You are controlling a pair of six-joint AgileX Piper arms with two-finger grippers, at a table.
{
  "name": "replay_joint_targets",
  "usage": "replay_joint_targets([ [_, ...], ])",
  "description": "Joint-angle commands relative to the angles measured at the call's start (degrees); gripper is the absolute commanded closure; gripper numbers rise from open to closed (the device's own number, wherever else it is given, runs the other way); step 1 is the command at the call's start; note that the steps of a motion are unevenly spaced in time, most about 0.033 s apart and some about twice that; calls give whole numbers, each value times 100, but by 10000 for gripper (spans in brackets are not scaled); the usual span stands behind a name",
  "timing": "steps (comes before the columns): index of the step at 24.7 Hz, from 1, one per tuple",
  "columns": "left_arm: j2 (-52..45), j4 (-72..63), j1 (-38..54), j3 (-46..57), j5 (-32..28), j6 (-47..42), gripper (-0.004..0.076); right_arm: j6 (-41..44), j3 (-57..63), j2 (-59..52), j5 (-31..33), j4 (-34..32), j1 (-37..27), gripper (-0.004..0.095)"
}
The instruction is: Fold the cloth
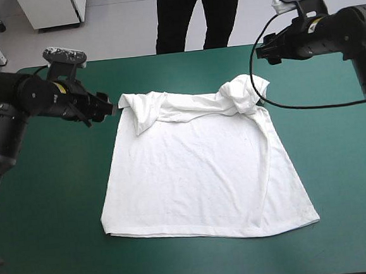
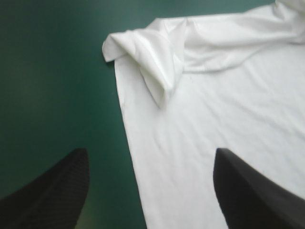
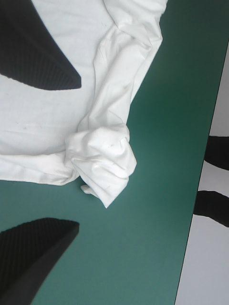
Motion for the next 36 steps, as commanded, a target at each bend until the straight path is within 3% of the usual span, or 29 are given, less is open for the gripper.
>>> replay_joint_targets([
  [1,-744,670,-483,436,313,-544,193,-32,179,-748,-75,-33,183,210],
  [5,-1356,627,-657,1148,302,-881,193,97,1042,-1373,416,-388,525,210],
  [13,-1799,657,-657,3180,265,-1415,193,292,3387,-2897,416,-792,697,237],
  [17,-1357,279,-657,4439,-494,-1505,193,305,4139,-3320,416,-792,697,237],
  [22,-882,286,-657,5004,-1271,-1598,193,307,4288,-3427,416,-865,697,237],
  [29,-217,114,-657,5249,-1644,-1588,195,307,4288,-3506,416,-956,805,237],
  [32,-14,-197,-657,5348,-1779,-1372,249,336,4299,-3558,416,-1015,848,237],
  [36,182,-704,-657,5465,-1852,-994,459,473,4657,-3710,416,-898,848,237],
])
